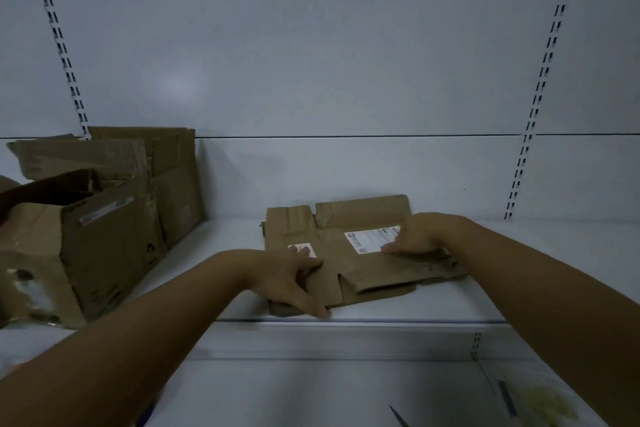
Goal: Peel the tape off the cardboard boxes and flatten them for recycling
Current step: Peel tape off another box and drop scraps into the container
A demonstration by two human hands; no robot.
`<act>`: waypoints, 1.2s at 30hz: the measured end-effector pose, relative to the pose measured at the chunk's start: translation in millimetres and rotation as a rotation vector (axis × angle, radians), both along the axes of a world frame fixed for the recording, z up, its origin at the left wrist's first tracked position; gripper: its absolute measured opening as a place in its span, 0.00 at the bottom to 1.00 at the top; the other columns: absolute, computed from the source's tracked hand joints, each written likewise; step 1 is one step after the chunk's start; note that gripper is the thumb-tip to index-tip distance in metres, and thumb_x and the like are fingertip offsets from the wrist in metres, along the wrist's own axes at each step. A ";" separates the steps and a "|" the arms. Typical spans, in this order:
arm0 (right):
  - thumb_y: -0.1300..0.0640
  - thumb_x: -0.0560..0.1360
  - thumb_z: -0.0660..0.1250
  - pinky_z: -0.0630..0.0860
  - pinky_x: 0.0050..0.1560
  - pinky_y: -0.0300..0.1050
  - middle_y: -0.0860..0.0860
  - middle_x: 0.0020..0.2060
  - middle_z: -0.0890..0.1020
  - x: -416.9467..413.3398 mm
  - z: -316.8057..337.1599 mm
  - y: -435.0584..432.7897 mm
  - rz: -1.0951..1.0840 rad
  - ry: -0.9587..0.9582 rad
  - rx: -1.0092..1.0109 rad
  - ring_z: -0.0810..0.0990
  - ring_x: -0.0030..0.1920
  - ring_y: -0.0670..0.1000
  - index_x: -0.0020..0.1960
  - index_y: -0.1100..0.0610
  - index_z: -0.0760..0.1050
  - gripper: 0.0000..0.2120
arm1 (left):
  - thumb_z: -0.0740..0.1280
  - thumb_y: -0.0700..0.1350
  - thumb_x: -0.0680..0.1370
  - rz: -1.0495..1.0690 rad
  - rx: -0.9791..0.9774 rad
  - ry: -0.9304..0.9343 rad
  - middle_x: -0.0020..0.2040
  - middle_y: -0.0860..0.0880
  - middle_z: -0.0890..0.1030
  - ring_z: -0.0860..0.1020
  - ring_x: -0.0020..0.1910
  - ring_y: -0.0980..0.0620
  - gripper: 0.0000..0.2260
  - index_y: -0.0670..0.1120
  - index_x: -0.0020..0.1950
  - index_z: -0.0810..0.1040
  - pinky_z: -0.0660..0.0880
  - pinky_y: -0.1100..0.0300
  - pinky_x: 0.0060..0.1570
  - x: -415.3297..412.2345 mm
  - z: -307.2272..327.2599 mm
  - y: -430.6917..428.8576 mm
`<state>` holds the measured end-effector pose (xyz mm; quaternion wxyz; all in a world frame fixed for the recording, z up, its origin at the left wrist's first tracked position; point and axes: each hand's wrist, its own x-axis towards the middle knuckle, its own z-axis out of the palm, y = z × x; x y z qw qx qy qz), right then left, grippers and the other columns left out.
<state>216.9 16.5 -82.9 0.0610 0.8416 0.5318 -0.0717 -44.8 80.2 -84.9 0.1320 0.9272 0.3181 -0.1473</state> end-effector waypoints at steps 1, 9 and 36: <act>0.30 0.72 0.56 0.68 0.64 0.49 0.55 0.69 0.71 -7.4 -6.2 0.2 0.010 -0.044 0.023 0.71 0.65 0.56 0.72 0.55 0.65 0.38 | 0.63 0.68 0.71 0.010 -0.026 -0.014 0.77 0.51 0.55 0.58 0.75 0.48 0.40 0.53 0.77 0.54 0.58 0.51 0.72 -2.5 -2.0 4.6; 0.26 0.71 0.46 0.42 0.74 0.55 0.53 0.77 0.44 -24.1 -53.4 -14.8 -0.101 0.156 0.246 0.43 0.76 0.56 0.78 0.49 0.44 0.43 | 0.47 0.59 0.82 0.128 0.172 -0.275 0.79 0.48 0.51 0.49 0.77 0.48 0.24 0.53 0.77 0.55 0.48 0.50 0.74 11.5 -51.6 13.7; 0.45 0.67 0.76 0.74 0.47 0.44 0.56 0.56 0.77 -16.4 -32.7 -125.9 -0.637 0.455 0.613 0.75 0.50 0.52 0.61 0.63 0.70 0.32 | 0.77 0.48 0.69 0.480 -0.292 -0.955 0.64 0.40 0.75 0.77 0.49 0.43 0.37 0.47 0.73 0.63 0.76 0.49 0.51 1.9 -43.5 7.9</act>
